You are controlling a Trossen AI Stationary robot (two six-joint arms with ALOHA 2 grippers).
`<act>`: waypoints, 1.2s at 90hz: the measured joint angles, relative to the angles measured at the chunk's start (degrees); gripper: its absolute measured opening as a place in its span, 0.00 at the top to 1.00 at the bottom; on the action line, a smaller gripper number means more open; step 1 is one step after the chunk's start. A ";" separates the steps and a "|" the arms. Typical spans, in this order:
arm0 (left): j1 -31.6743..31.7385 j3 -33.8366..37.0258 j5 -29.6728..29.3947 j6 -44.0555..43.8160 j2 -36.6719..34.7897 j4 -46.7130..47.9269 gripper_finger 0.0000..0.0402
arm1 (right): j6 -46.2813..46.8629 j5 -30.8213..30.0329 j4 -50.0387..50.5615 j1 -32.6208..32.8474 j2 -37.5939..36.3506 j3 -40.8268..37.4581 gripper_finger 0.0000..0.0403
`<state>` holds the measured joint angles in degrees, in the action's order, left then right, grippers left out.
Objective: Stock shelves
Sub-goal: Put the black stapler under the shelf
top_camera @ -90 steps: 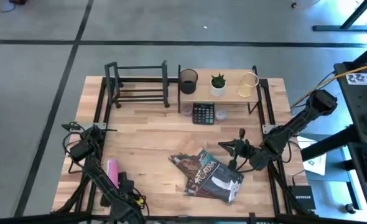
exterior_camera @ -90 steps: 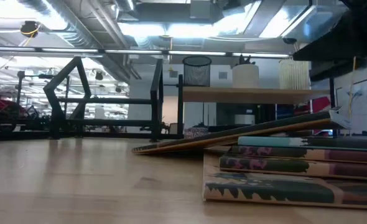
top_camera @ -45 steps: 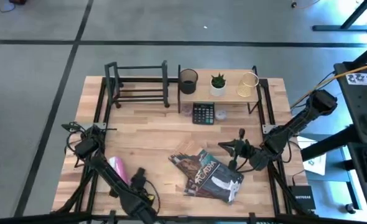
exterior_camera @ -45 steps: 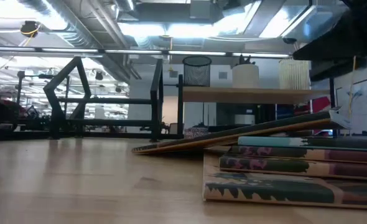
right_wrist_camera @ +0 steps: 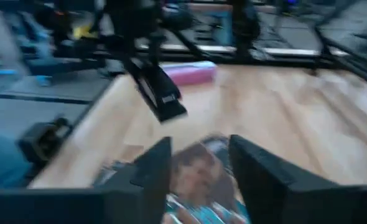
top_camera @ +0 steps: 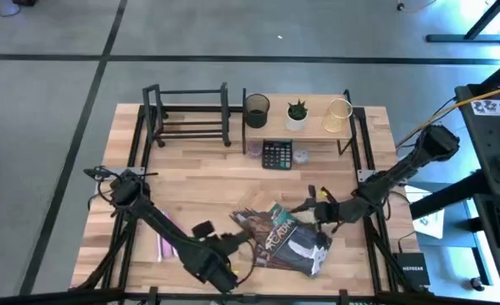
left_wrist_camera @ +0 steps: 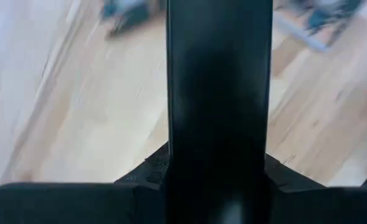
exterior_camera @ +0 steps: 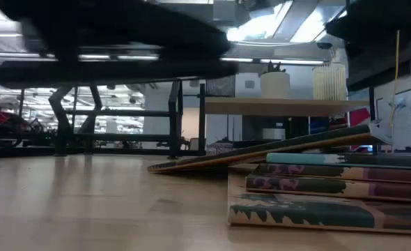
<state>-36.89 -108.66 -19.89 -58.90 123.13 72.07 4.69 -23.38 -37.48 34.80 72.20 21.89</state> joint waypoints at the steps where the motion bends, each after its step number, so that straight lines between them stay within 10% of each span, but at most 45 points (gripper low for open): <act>1: 0.16 0.00 -0.04 0.73 0.00 -0.26 0.76 | -0.63 0.54 -1.01 -0.19 0.64 0.00 0.48; 40: 4.41 0.00 -2.14 14.61 -0.02 -4.45 0.76 | -6.40 2.27 1.77 -2.27 20.62 16.87 0.14; 67: 4.37 0.00 -3.59 16.35 -0.02 -5.62 0.76 | 3.87 1.49 8.58 -4.50 23.34 19.80 0.33; 90: 4.37 0.00 -4.28 16.81 -0.13 -5.76 0.76 | 3.60 3.24 8.54 -4.32 23.43 19.78 0.70; 108: 4.32 0.00 -5.76 17.32 -0.13 -5.23 0.60 | 5.63 2.71 8.36 -4.39 23.43 19.76 0.71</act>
<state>-32.57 -108.66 -25.65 -41.58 123.00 66.84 10.32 -20.67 -29.12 30.41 95.64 41.65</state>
